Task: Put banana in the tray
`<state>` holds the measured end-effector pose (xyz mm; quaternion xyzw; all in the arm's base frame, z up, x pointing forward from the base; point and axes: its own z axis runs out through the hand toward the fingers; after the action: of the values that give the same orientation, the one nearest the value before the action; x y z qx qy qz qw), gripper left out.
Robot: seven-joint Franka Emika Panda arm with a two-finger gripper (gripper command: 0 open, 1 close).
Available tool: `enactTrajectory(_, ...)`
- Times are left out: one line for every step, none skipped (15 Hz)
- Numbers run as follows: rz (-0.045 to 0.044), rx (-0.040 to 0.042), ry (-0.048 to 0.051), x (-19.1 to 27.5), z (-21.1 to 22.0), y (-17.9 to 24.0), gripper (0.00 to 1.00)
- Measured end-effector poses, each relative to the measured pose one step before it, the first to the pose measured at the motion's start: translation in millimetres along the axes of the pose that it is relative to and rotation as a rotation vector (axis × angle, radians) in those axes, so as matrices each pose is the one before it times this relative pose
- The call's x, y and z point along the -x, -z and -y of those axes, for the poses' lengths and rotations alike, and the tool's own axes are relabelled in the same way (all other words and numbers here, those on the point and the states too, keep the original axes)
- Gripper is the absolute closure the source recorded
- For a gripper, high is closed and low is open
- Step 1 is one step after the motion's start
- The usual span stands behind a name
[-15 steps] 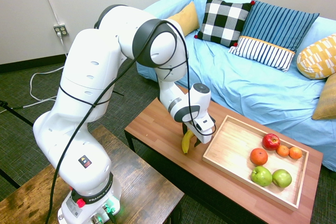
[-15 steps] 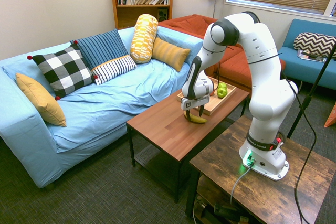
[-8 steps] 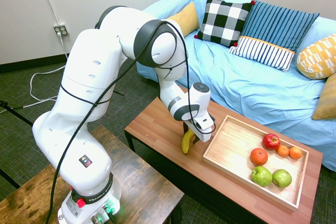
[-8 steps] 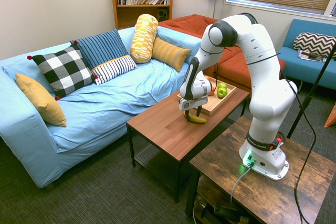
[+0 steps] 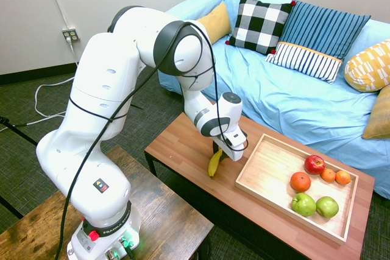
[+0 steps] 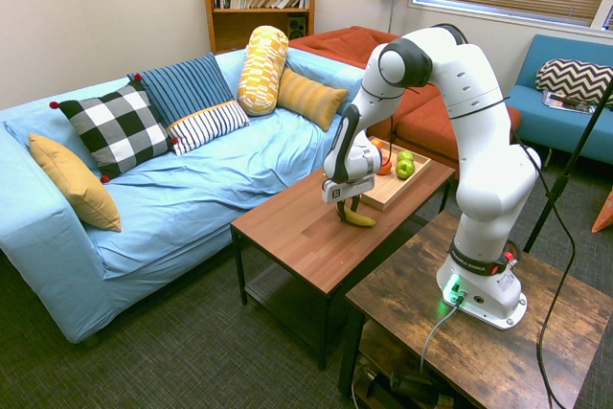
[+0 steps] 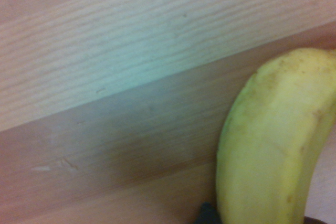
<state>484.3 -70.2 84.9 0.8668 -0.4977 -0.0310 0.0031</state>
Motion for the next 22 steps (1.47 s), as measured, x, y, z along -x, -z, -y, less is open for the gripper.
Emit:
enactTrajectory(0.00189,-0.00166,0.00150,-0.14,1.49,3.29,1.00)
enactTrajectory(-0.00267,-0.00511,0.00540,-0.36,1.34,5.55,1.00)
enactTrajectory(-0.00866,-0.00952,0.01034,-0.18,1.47,9.54,1.00)
enactTrajectory(-0.00789,-0.00898,0.01386,-0.81,2.28,14.88,1.00)
enactTrajectory(-0.00842,-0.00970,0.01431,-1.97,1.58,20.84,1.00)
enactTrajectory(-0.01126,-0.01225,0.01423,-3.37,0.69,23.45,1.00)
enactTrajectory(-0.01445,-0.01225,0.01140,-6.58,-1.02,26.06,1.00)
enactTrajectory(-0.01803,-0.01075,0.00370,-9.27,-3.85,22.85,1.00)
enactTrajectory(-0.01827,-0.00613,-0.00537,-11.84,-6.99,17.24,1.00)
enactTrajectory(-0.01301,-0.00462,-0.01626,-13.68,-8.80,10.30,1.00)
enactTrajectory(-0.00740,-0.00208,-0.01600,-14.68,-9.43,3.43,1.00)
enactTrajectory(-0.00474,0.00102,-0.01855,-14.60,-8.60,-1.46,1.00)
enactTrajectory(-0.00035,0.00429,-0.02134,-15.09,-8.22,-5.73,1.00)
enactTrajectory(-0.00005,0.00808,-0.02259,-16.11,-7.59,-9.30,1.00)
enactTrajectory(-0.00069,0.00825,-0.02058,-14.33,-4.02,-10.86,1.00)
enactTrajectory(-0.00120,0.00688,-0.01856,-11.41,-0.42,-10.96,1.00)
enactTrajectory(0.00134,0.00611,-0.01673,-8.82,1.74,-12.00,1.00)
enactTrajectory(0.00325,0.00597,-0.01430,-7.35,3.40,-13.13,1.00)
enactTrajectory(0.00416,0.00810,-0.01273,-6.43,2.59,-14.26,1.00)
enactTrajectory(0.00304,0.00676,-0.01201,-6.19,2.11,-12.87,1.00)
enactTrajectory(0.00287,0.00519,-0.01192,-5.55,1.42,-11.56,1.00)
enactTrajectory(0.00275,0.00367,-0.01313,-5.35,0.28,-9.92,1.00)
